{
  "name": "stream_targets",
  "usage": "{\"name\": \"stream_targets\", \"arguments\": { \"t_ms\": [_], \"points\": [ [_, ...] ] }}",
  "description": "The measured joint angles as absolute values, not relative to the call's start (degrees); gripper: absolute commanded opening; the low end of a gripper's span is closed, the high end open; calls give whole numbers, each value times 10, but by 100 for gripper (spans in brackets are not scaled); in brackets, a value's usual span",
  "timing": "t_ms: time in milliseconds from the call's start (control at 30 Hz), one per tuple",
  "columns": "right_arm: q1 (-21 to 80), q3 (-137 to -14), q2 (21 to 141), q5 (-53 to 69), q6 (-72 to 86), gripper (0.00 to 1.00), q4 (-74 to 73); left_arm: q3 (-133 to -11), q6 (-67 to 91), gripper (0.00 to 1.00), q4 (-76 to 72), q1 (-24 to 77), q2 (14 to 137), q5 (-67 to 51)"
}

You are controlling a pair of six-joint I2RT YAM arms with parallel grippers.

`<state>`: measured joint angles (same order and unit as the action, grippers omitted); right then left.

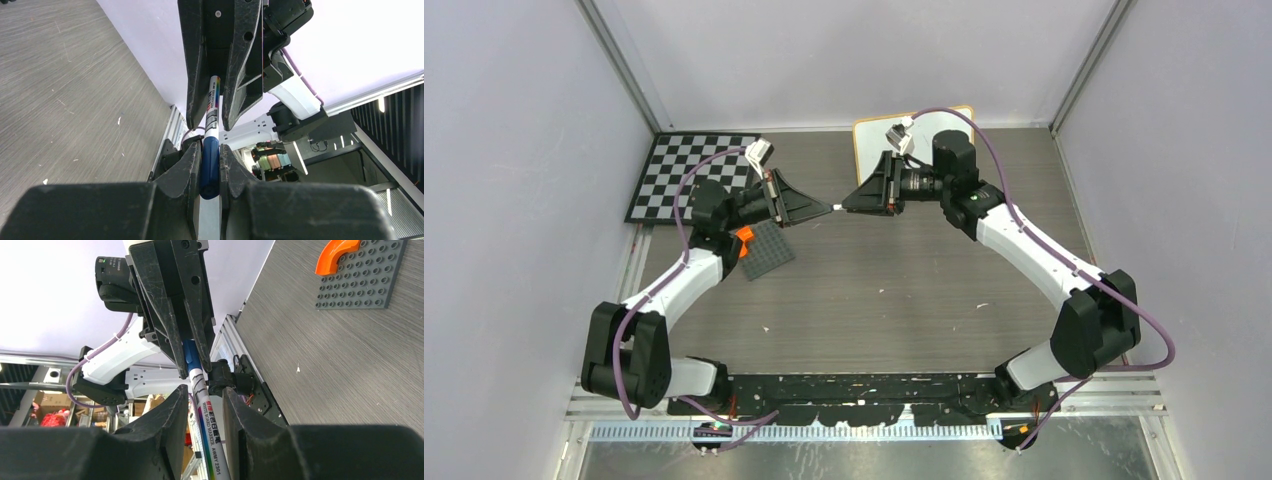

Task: Write a sentence on the whiteboard
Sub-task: Open the pen cap from the whiteboard marker.

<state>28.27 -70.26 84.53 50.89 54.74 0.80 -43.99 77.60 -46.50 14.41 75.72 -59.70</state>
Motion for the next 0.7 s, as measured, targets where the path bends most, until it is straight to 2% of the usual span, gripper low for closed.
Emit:
{"name": "stream_targets", "arguments": {
  "t_ms": [167,400,700],
  "points": [
    [283,-703,845,509,543,30,8,-440,776,0,-465,146,757,-596],
    [280,-703,845,526,556,1,27,-439,778,0,-467,148,757,-596],
    [272,-684,851,539,624,0,95,-425,775,0,-469,125,734,-591]
  ]
}}
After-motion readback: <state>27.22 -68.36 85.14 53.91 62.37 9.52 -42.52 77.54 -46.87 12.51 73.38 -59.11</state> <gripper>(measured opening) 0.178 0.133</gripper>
